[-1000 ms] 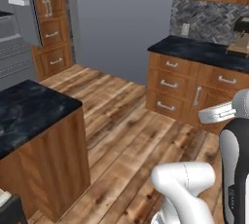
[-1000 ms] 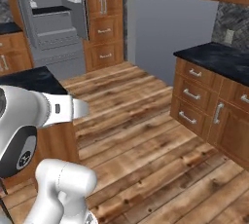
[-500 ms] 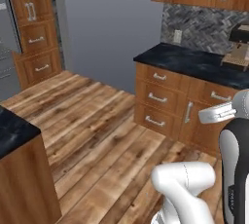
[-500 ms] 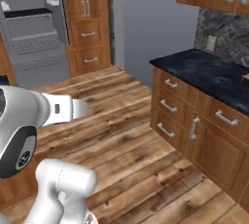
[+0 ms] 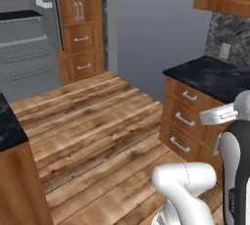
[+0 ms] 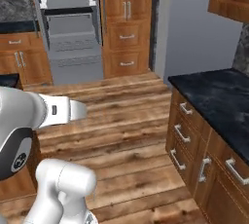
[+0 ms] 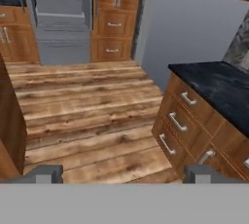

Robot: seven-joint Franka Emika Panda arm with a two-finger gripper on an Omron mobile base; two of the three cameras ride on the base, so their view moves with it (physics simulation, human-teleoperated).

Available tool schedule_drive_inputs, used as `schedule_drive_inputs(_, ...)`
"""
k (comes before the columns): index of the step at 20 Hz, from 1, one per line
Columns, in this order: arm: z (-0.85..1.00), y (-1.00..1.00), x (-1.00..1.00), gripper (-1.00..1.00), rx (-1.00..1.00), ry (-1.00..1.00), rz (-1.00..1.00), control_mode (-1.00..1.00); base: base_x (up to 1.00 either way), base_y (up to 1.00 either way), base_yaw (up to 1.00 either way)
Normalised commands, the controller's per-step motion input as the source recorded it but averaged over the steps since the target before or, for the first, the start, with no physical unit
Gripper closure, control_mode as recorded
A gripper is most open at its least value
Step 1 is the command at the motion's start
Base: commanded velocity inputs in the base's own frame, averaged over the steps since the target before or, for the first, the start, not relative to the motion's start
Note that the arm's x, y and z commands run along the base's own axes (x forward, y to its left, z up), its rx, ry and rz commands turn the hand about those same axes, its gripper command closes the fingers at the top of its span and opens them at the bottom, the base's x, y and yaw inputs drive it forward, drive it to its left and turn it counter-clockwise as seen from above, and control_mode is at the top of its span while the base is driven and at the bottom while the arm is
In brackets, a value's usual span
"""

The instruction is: Take the cupcakes from the fridge and place them on the empty tray on the dining counter.

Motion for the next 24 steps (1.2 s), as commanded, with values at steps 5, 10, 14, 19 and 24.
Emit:
schedule_drive_inputs(5,0.0,0.0,0.0,-1.0,0.0,0.0,0.0,1.0,1.0,-0.35,0.62)
schedule_drive_inputs(10,0.0,0.0,0.0,-1.0,0.0,0.0,0.0,1.0,1.0,-0.05,0.5)
schedule_drive_inputs(14,0.0,0.0,0.0,-1.0,0.0,0.0,0.0,1.0,1.0,-0.05,0.4)
schedule_drive_inputs(19,0.0,0.0,0.0,-1.0,0.0,0.0,0.0,1.0,1.0,-0.32,0.27)
schedule_drive_inputs(24,0.0,0.0,0.0,-1.0,0.0,0.0,0.0,1.0,1.0,-0.83,0.11)
